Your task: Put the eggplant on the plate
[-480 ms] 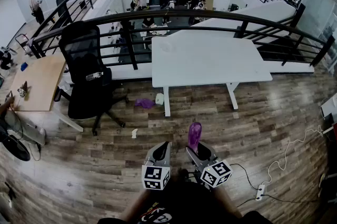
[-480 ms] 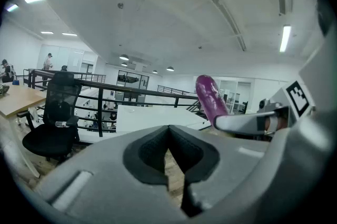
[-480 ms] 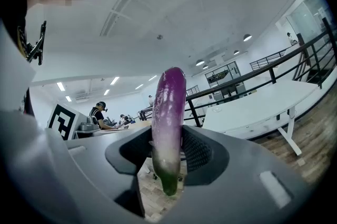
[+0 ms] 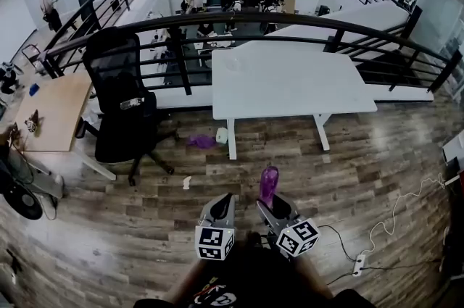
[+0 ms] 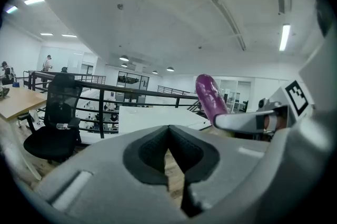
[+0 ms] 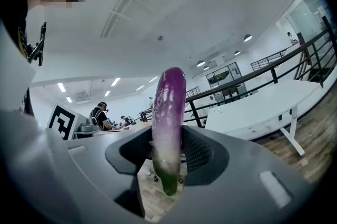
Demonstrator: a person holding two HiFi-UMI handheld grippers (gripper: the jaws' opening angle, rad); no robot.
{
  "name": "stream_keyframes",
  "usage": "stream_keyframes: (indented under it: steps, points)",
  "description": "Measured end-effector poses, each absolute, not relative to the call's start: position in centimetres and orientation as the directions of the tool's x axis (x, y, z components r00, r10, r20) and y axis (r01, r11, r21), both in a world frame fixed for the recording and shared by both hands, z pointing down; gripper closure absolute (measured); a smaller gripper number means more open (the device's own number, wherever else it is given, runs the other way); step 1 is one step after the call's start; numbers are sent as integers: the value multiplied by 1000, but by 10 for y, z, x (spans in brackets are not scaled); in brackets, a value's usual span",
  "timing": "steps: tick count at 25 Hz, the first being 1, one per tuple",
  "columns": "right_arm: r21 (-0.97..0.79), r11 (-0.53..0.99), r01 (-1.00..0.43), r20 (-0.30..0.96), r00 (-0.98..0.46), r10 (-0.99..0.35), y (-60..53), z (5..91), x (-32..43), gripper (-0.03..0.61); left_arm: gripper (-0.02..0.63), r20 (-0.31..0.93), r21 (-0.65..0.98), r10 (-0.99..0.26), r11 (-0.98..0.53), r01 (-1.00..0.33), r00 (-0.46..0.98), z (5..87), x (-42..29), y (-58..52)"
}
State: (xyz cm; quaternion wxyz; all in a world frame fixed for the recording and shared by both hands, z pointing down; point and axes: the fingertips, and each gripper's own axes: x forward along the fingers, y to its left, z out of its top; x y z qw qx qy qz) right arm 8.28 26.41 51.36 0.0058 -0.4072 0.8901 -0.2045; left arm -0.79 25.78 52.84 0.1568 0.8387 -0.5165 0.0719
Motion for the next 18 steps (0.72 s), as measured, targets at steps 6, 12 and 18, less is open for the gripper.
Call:
stream_keyframes:
  steps: [6, 12, 18]
  points:
    - [-403, 570, -716, 137, -662, -737, 260, 514, 75, 400, 609, 286, 195, -842, -415, -889, 457, 530, -19, 255]
    - [-396, 546, -738, 164, -642, -749, 261, 520, 68, 400, 609, 283, 201, -828, -442, -874, 484, 531, -23, 259]
    - [-359, 492, -793, 193, -579, -792, 262, 524, 85, 400, 609, 289, 237, -808, -459, -856, 513, 536, -29, 261]
